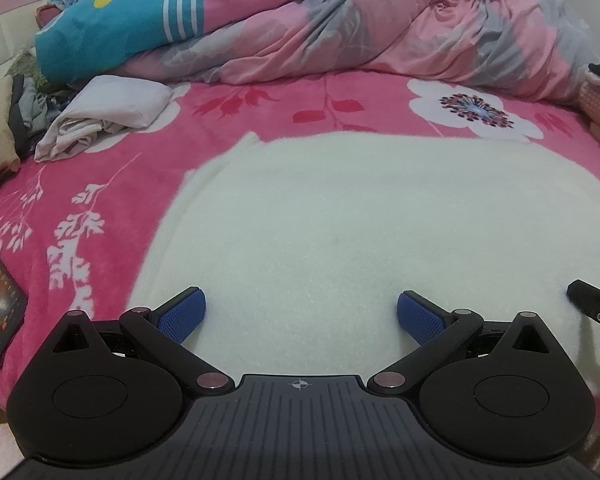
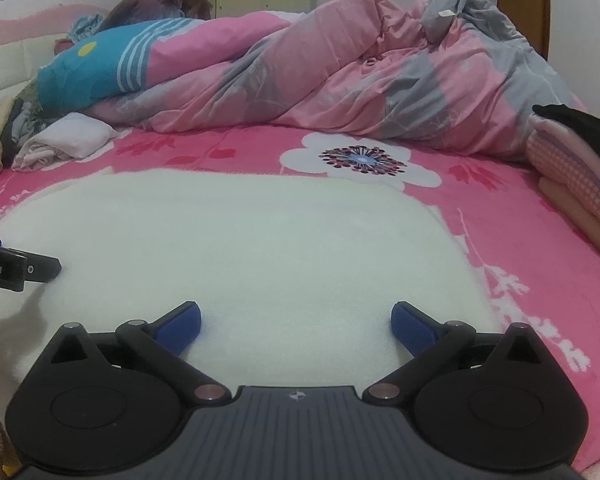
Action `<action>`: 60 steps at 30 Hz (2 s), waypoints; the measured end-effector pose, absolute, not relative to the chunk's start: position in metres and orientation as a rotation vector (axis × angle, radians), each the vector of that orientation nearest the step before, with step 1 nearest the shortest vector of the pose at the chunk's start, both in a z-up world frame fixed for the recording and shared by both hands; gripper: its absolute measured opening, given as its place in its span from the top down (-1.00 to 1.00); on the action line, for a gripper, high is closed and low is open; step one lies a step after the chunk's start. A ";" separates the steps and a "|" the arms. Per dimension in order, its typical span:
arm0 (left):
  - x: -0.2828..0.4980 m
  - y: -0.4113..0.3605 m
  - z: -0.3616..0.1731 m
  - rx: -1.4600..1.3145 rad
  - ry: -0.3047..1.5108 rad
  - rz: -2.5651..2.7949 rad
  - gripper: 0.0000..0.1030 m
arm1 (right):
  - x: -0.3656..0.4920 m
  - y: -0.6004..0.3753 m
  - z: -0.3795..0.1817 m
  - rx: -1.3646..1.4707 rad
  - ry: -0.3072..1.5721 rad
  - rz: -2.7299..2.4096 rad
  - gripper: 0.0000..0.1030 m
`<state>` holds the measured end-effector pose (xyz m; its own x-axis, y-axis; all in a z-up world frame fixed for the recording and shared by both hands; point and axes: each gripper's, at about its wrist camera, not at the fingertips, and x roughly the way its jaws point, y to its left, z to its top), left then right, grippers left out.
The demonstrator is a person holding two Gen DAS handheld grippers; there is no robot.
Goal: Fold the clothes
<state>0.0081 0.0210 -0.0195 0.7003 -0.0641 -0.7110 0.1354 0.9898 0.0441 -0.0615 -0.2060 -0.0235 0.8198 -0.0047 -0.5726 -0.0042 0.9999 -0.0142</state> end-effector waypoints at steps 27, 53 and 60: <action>0.009 0.022 -0.018 0.083 0.788 -0.102 -1.00 | -0.018 -0.178 -0.024 -0.157 0.514 0.100 0.41; 0.023 0.080 -0.015 -0.023 0.784 0.007 -0.99 | -0.109 -0.055 -0.035 -0.483 0.354 0.684 0.29; 0.023 0.112 -0.016 -0.067 0.776 0.029 -1.00 | -0.118 0.007 -0.052 -0.709 0.252 0.757 0.17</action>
<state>0.0234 0.1117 -0.0158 0.7135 0.0016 -0.7007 -0.0511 0.9975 -0.0497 -0.1178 0.0065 -0.0520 0.7107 0.5398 -0.4511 -0.7025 0.5112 -0.4951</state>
